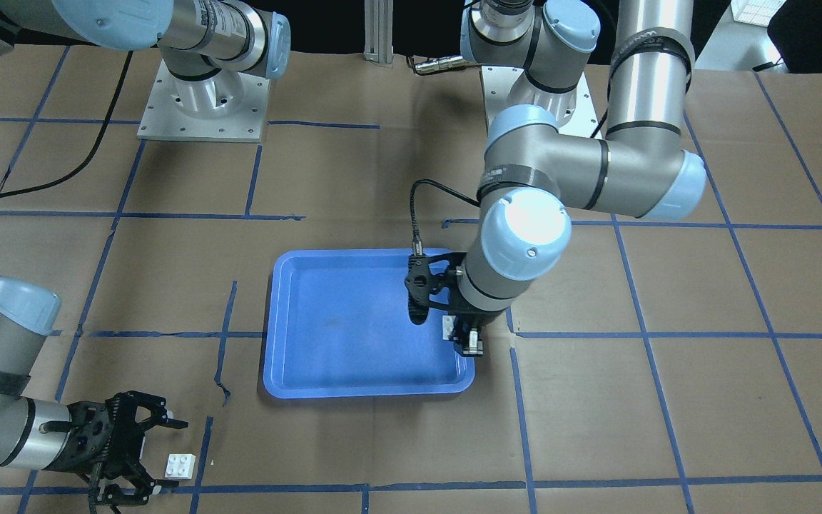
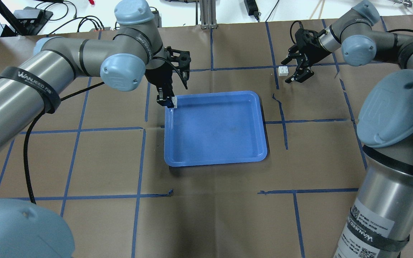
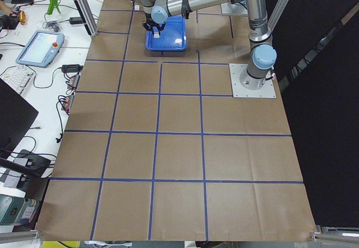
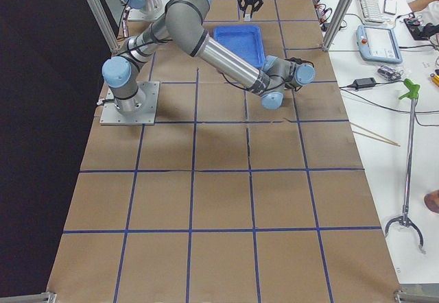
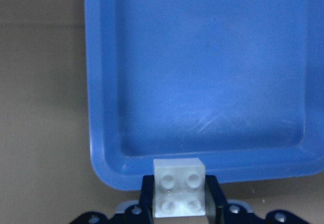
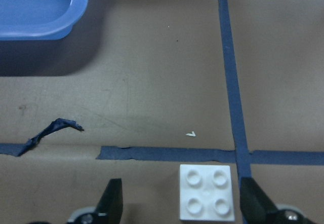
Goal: Assemble white blocks and place on blue tray
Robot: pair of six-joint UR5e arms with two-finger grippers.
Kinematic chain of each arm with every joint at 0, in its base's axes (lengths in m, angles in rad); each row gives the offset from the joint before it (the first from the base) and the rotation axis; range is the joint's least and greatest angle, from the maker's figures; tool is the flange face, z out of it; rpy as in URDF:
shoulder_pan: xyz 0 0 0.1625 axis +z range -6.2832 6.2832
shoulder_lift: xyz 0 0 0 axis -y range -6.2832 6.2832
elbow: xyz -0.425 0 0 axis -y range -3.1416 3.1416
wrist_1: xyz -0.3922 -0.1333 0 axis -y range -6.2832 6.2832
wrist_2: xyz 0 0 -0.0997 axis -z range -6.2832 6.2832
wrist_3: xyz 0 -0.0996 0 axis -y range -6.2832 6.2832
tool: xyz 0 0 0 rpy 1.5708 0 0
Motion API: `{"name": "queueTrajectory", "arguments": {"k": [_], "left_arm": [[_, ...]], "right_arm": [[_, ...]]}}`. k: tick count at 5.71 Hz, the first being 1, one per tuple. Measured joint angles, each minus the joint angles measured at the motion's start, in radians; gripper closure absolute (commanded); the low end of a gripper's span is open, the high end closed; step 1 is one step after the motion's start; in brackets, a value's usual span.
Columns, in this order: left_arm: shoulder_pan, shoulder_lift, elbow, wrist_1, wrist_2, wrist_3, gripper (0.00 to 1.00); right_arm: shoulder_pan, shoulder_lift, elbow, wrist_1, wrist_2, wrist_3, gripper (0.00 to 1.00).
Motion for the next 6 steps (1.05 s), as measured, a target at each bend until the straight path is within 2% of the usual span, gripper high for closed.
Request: {"name": "queueTrajectory", "arguments": {"k": [1,2,4,5,6], "left_arm": [[-0.044,-0.019,-0.007,0.014,0.007,-0.055,0.91],[-0.068,-0.047,-0.011,0.054,0.014,-0.088,0.89],[-0.110,-0.097,-0.054,0.174,0.012,-0.104,0.88],[-0.127,-0.102,-0.087,0.224,0.014,-0.105,0.76],[-0.132,-0.103,-0.108,0.253,0.014,-0.114,0.22]], "right_arm": [[0.000,0.000,-0.001,-0.001,-0.001,-0.001,0.58],[0.000,0.000,0.000,-0.006,-0.002,-0.002,0.66],[0.000,-0.001,-0.002,-0.023,-0.004,-0.002,0.72],[0.000,-0.007,-0.008,-0.024,-0.005,0.002,0.72],[0.000,-0.024,-0.015,-0.021,-0.009,0.010,0.72]]}}
